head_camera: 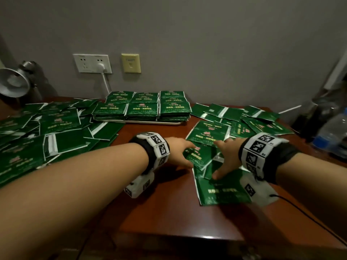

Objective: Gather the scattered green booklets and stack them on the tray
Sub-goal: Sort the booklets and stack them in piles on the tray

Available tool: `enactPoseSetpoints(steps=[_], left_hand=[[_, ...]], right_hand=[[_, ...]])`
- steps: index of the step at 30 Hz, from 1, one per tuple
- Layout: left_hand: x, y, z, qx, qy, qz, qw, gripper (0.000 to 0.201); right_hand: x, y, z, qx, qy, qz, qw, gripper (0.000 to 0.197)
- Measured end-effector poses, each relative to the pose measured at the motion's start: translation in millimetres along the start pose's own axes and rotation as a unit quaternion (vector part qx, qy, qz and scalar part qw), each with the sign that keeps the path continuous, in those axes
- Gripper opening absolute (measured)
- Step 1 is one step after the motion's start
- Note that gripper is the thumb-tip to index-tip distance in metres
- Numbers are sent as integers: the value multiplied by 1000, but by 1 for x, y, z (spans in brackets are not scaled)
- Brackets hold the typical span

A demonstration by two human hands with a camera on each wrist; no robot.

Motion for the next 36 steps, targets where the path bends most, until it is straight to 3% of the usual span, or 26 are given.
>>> enactPoseSetpoints(steps=[4,10,19,27,34,36], left_hand=[[16,16,17,24,-71,-26,997,73],[14,38,19,58,-128,-103,985,64],[12,44,26,73,-125,-141,979,69],[8,44,28,84,-110,-145,980,67],[-1,50,14,129,-52,-150,979,53],[-11,50,14,139,-35,-173,974,62]], right_hand=[[-26,25,27,27,-17,-23,999,124],[-40,20,18,87,-53,-45,994,80],[-38,11,12,130,-40,-37,990,41],[-44,6,8,117,-21,-16,993,46],[-45,5,8,114,-15,-13,993,35],[-46,3,7,117,-15,-13,993,33]])
Point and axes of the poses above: each hand's wrist, its own y-axis away from the middle knuckle, its own z-axis out of the palm, x = y × z, the point moved 8 cm from there along -y, towards the middle knuckle, and after that the axes turned 11 degrees about y, right-handed, at the moved point
